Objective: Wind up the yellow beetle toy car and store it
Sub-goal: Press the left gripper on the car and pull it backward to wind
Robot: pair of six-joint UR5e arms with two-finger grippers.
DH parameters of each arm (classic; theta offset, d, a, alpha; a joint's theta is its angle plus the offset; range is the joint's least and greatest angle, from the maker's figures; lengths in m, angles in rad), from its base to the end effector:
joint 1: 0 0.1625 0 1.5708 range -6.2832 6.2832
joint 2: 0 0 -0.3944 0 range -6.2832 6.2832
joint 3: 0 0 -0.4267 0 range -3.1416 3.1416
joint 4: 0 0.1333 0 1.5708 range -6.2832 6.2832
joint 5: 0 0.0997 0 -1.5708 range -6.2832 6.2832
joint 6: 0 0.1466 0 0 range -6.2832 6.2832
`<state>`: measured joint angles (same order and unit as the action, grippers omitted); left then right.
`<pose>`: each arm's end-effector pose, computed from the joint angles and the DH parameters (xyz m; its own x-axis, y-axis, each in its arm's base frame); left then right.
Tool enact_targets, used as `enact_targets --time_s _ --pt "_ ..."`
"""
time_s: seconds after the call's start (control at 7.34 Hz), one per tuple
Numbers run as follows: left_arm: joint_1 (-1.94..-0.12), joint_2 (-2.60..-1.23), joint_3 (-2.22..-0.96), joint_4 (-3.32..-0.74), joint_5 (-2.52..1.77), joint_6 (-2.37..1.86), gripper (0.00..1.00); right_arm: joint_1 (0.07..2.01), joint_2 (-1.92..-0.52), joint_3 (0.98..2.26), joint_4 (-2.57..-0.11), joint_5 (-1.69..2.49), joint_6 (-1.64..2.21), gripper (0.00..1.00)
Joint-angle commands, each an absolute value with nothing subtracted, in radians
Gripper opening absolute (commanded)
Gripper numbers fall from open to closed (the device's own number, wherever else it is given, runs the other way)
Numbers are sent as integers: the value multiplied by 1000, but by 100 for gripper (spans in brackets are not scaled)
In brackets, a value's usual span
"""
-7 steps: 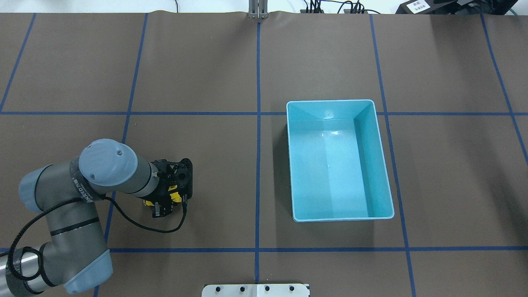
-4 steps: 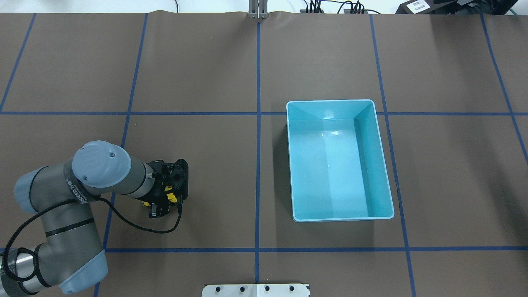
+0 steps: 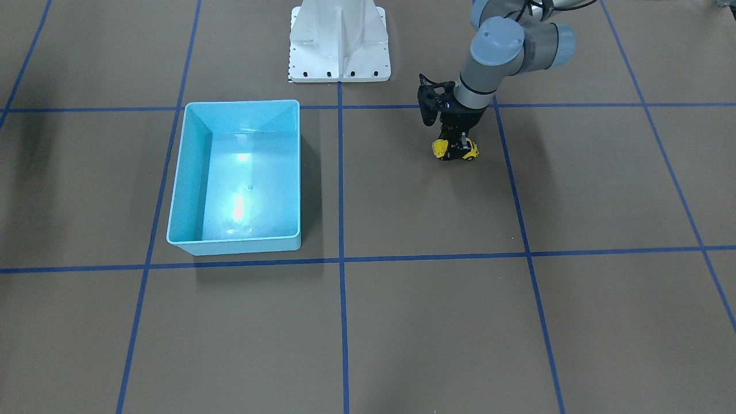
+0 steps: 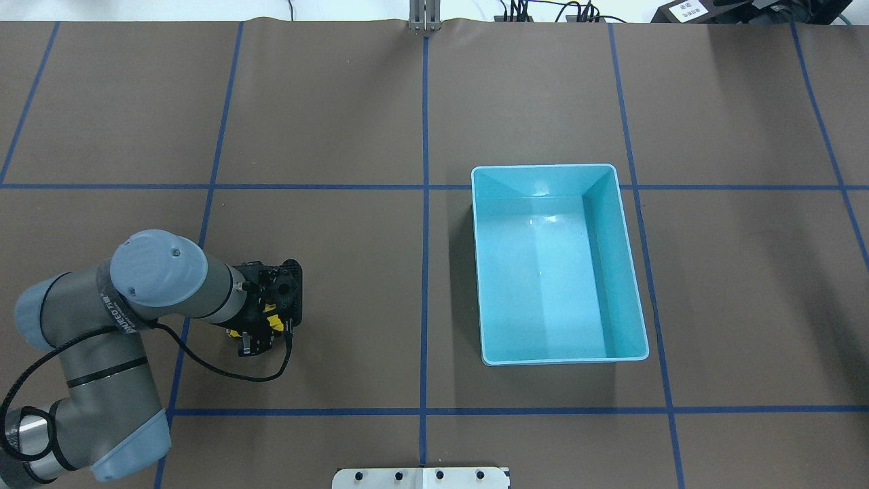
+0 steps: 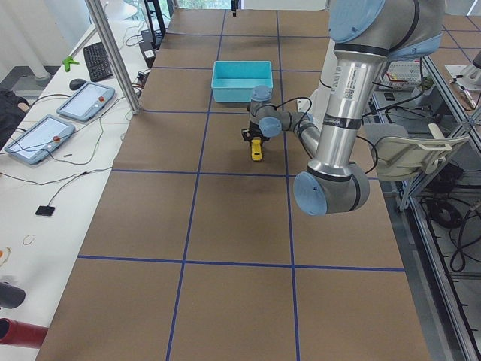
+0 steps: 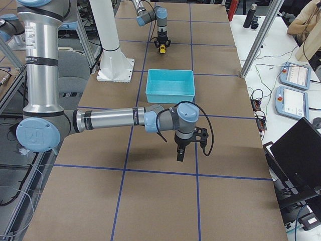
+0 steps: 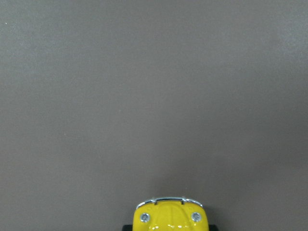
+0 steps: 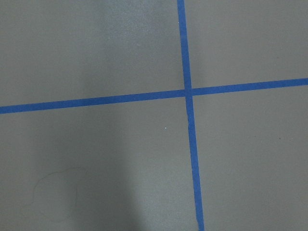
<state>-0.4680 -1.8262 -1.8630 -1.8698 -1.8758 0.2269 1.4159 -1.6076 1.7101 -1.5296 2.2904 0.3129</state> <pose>0.5262 -0.3660 0.3399 0.0906 0.9956 -0.0253 -0.6278 0.0769 0.7746 -0.0447 -0.5238 0.6078 0.7401 0.1019 0.6647 -0.0790 0.9948 -0.0645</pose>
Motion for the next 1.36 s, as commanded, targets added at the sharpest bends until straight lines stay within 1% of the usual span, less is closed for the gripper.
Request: enact_targets --time_s 0.0,0.68,1.23 --pt "-480 -1781 -1864 -1923 -1907 226 25 1416 -1608 1709 -1531 2292 313 100" --pt "-502 -1698 -1871 -2015 -1944 225 25 1416 -1608 1713 -1531 2298 313 100" --pt "-514 -1663 -1873 -2046 -1962 227 25 1416 -1608 1715 -1529 2298 313 100"
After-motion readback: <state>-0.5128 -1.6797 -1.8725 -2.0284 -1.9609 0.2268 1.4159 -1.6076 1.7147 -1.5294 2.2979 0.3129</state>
